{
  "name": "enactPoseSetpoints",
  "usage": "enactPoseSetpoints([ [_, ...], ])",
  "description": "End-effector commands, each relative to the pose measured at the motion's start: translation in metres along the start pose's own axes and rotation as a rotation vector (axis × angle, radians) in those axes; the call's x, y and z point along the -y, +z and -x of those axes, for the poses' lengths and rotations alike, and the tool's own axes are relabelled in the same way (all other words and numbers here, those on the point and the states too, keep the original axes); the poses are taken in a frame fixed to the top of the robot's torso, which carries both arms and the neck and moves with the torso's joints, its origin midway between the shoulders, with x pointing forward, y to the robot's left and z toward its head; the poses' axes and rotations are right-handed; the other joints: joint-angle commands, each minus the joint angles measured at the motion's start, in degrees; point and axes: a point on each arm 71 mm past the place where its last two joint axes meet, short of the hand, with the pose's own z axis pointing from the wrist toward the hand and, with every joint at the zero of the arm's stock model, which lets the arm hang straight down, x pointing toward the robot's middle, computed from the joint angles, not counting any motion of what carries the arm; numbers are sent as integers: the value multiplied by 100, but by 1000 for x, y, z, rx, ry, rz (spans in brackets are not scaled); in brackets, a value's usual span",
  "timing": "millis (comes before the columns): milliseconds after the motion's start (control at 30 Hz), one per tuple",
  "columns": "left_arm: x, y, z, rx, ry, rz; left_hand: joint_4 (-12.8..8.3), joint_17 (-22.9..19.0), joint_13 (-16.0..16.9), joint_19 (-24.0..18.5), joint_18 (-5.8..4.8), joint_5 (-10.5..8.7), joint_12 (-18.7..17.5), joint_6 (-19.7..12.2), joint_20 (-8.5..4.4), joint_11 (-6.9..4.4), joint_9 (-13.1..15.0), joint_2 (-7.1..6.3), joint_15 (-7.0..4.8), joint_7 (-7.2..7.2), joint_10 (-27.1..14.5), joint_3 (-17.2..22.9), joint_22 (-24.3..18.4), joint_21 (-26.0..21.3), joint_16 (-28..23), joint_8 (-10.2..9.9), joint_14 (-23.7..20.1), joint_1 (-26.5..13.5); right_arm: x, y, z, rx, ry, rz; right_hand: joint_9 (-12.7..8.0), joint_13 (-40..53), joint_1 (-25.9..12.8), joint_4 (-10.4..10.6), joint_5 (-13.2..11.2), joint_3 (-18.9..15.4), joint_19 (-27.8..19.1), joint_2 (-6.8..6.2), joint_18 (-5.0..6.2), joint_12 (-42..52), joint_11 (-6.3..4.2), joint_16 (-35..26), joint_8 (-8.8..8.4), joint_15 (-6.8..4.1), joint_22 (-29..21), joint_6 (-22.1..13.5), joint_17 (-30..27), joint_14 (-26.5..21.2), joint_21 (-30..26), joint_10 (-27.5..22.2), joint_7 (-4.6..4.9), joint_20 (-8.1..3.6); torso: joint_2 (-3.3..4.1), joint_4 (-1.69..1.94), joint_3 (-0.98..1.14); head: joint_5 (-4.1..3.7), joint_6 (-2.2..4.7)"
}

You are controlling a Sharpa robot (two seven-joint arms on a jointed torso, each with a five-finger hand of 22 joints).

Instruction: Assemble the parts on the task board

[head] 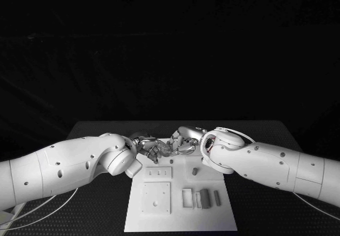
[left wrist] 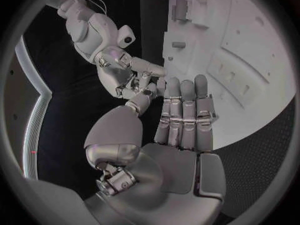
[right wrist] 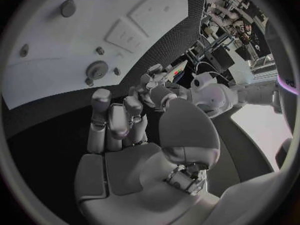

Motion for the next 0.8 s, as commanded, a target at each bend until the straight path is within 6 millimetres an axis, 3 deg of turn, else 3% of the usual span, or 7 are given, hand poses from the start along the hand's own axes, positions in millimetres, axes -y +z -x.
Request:
enactPoseSetpoints([
  [33,2,-1,5,16,8,-13,1,-5,6,26,17,36,19,27,-20,-38,78,32,-12,3,-7,23,7,37,38,23,18,10,6,-2,-4,-35,-7,-20,-18,-6,-76,27,18,-5,-8,5,167,-35,9,-32,-45,12,73,112,-4,-47,-32,-31,184,2,0,6,-2,-3,1],
  [467,1,-1,6,14,80,-15,-3,-13,11,22,16,37,23,27,-22,-39,84,31,-13,2,-9,30,15,38,49,23,14,17,29,-6,2,-14,-12,-79,-33,-21,-129,25,18,18,-20,-50,167,-66,27,-57,-93,24,67,66,-72,-101,-56,-70,203,4,-3,12,-6,10,-17],
  [800,-6,-1,17,125,208,8,-9,-21,30,42,18,36,46,37,-33,-47,100,-9,-25,-5,5,39,48,61,94,31,26,54,46,-11,10,42,-8,-110,-34,-26,-132,26,18,26,-19,-55,167,-72,30,-58,-99,26,67,61,-74,-104,-58,-73,207,3,-3,11,3,54,-44],
])
